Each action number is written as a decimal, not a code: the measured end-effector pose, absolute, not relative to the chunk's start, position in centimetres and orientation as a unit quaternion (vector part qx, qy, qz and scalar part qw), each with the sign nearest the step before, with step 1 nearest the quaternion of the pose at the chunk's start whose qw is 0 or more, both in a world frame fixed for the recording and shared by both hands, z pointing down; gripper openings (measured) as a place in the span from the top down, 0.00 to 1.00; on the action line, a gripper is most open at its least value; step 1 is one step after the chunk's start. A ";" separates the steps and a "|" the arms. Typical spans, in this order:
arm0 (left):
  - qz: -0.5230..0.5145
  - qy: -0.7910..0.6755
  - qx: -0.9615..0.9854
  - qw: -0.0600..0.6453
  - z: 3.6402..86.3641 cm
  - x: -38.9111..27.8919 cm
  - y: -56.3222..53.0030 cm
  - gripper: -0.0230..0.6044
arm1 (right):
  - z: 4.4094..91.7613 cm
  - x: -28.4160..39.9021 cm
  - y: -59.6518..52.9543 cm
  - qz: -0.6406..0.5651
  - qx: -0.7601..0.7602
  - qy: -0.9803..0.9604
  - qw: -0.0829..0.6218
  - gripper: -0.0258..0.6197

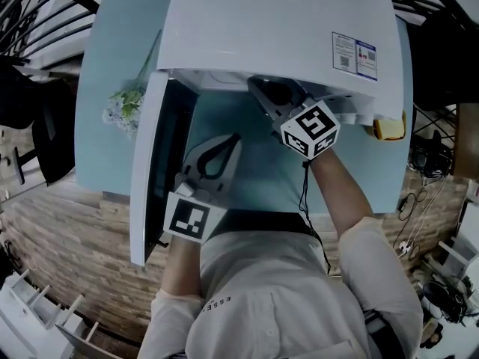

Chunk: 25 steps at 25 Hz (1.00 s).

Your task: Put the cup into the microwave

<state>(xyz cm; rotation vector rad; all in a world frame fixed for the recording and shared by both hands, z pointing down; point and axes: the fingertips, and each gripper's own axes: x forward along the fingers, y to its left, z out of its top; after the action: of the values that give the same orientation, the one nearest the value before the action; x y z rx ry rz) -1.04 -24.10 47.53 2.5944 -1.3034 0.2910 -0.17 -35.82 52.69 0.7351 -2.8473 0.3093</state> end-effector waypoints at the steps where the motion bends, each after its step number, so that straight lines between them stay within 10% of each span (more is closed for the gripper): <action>1: 0.098 -0.444 0.884 0.112 47.5 -1.0 -24.2 0.96 | 52.7 -0.2 -36.0 0.103 0.249 -0.959 0.093 0.93; 25: 0.104 -0.433 0.887 0.122 48.4 -1.1 -23.5 0.96 | 54.1 0.8 -37.0 0.117 0.284 -0.947 0.093 0.79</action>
<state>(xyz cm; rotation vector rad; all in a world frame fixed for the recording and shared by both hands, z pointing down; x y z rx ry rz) -1.12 -23.54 48.40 2.5881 -1.2652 0.3038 0.84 -37.04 54.14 0.8429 -2.8115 0.3463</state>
